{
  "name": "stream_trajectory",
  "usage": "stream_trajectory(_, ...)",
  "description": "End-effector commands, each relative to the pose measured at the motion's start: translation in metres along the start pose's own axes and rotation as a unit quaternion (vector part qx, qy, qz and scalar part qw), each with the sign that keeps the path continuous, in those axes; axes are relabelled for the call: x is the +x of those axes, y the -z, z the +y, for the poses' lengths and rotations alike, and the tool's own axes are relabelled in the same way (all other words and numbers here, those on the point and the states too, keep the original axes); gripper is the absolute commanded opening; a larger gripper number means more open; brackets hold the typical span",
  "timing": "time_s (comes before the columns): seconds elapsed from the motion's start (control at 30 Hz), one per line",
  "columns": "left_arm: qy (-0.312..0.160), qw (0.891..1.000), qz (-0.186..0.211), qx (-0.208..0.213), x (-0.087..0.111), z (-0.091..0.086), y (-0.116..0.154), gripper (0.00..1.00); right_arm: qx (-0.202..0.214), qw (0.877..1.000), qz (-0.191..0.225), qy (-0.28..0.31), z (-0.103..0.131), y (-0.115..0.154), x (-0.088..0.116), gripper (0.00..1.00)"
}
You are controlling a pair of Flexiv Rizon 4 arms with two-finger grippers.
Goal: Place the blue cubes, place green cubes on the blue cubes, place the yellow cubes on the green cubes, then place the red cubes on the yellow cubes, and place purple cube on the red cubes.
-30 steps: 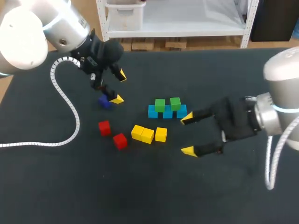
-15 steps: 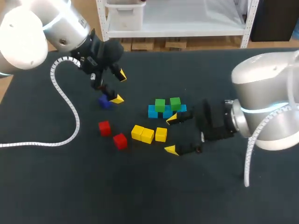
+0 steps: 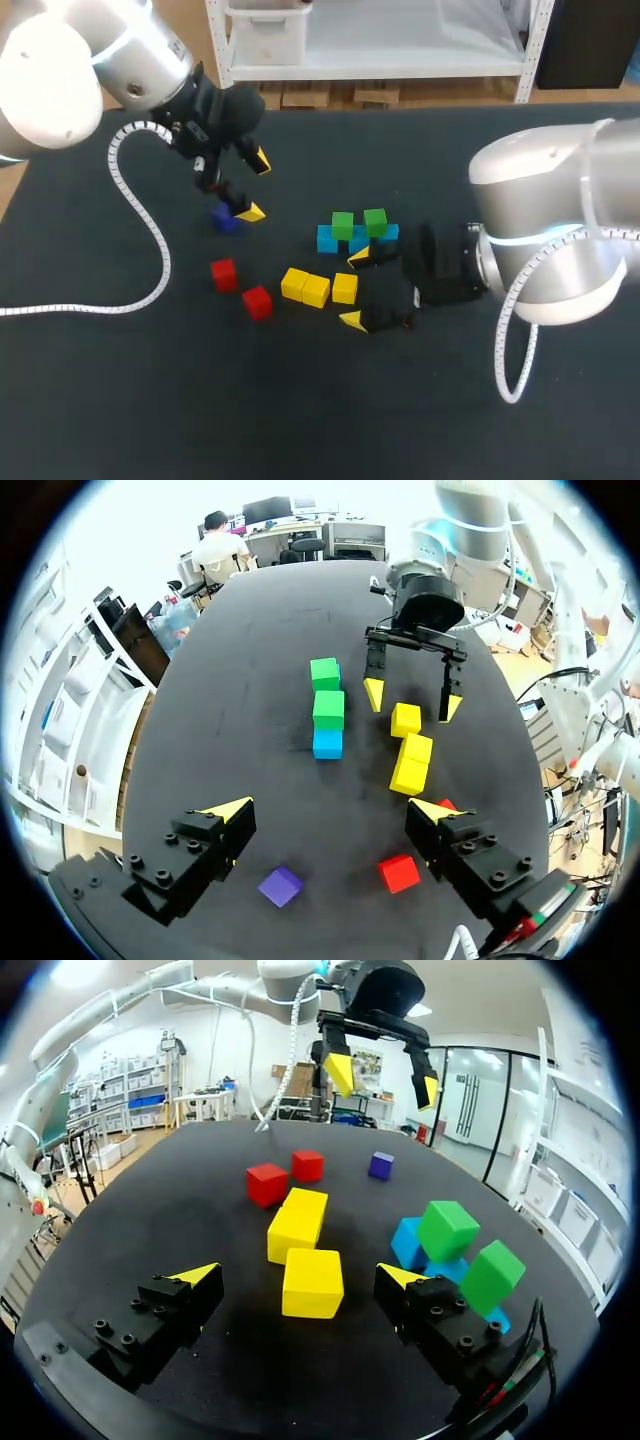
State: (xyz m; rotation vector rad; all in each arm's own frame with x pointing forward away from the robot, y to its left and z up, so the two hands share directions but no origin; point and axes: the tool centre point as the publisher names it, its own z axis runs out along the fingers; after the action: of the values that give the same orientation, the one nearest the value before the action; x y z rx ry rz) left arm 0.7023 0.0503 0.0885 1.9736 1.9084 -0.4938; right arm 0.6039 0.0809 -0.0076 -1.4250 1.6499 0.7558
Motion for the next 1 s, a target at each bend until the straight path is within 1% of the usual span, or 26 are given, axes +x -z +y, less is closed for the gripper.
stream_trajectory(0.03, -0.001, 1.0, -0.001, 0.001, 0.001, 0.001, 0.0, 1.0, 0.016, 1.0, -0.005, -0.007, 0.004, 0.001, 0.001, 1.0)
stream_trajectory(0.13, -0.001, 1.0, -0.001, 0.001, 0.001, 0.001, 0.0, 1.0, 0.024, 1.0, -0.007, -0.012, 0.004, 0.001, 0.002, 1.0)
stream_trajectory(0.17, -0.001, 1.0, -0.001, 0.001, 0.001, 0.001, 0.0, 1.0, 0.025, 1.0, -0.008, -0.012, 0.005, 0.001, 0.002, 0.93)
stream_trajectory(0.2, -0.001, 1.0, -0.001, 0.001, 0.001, 0.001, 0.0, 1.0, 0.025, 1.0, -0.009, -0.012, 0.005, 0.001, 0.002, 0.78)
stream_trajectory(0.23, -0.001, 1.0, -0.001, 0.001, 0.001, 0.001, 0.0, 1.0, 0.026, 1.0, -0.008, -0.013, 0.005, 0.001, 0.003, 0.65)
stream_trajectory(0.27, -0.001, 1.0, -0.001, 0.001, 0.001, 0.001, 0.0, 1.0, 0.026, 1.0, -0.009, -0.013, 0.005, 0.001, 0.003, 0.62)
stream_trajectory(0.3, -0.001, 1.0, -0.001, 0.001, 0.001, 0.001, 0.0, 1.0, 0.026, 1.0, -0.009, -0.013, 0.004, 0.001, 0.004, 0.49)
stream_trajectory(0.33, -0.001, 1.0, -0.001, 0.001, 0.001, 0.001, 0.0, 1.0, 0.027, 1.0, -0.01, -0.013, 0.004, 0.001, 0.004, 0.47)
stream_trajectory(0.43, -0.001, 1.0, -0.001, 0.001, 0.001, 0.001, 0.0, 1.0, 0.028, 0.999, -0.009, -0.013, 0.001, 0.0, 0.005, 0.44)
stream_trajectory(0.63, -0.001, 1.0, -0.001, 0.001, 0.001, 0.001, 0.0, 1.0, 0.035, 0.999, -0.008, -0.016, -0.002, -0.001, 0.004, 0.49)
stream_trajectory(0.8, -0.001, 1.0, -0.001, 0.001, 0.001, 0.001, 0.0, 1.0, 0.039, 0.999, -0.01, -0.017, -0.005, -0.006, 0.003, 0.5)
stream_trajectory(1.0, -0.001, 1.0, -0.001, 0.001, 0.001, 0.001, 0.0, 1.0, 0.048, 0.999, -0.01, -0.02, -0.007, -0.008, 0.001, 0.48)
